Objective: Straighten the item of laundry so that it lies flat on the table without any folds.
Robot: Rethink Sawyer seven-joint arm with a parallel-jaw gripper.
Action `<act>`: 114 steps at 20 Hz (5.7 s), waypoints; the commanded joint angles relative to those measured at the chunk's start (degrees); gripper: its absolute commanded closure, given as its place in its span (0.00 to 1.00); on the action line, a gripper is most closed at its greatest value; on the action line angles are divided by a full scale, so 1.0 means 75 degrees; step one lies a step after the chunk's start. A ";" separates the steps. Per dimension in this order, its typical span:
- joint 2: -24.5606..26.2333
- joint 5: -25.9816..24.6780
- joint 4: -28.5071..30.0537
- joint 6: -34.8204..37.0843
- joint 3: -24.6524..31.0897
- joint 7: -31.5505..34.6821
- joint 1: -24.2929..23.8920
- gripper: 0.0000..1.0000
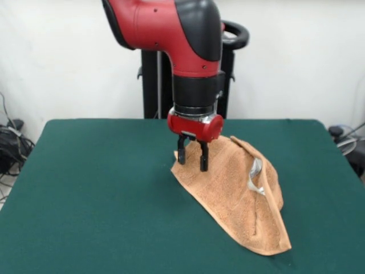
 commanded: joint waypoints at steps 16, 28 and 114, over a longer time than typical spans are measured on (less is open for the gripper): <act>0.0462 -0.1008 0.0504 -0.0040 0.0393 0.0835 -0.0435 0.00; 0.1334 -0.1535 0.0068 -0.0829 0.0107 0.0962 -0.0328 0.00; -0.2056 -0.1036 0.0398 0.5562 0.0635 0.1077 -0.0976 1.00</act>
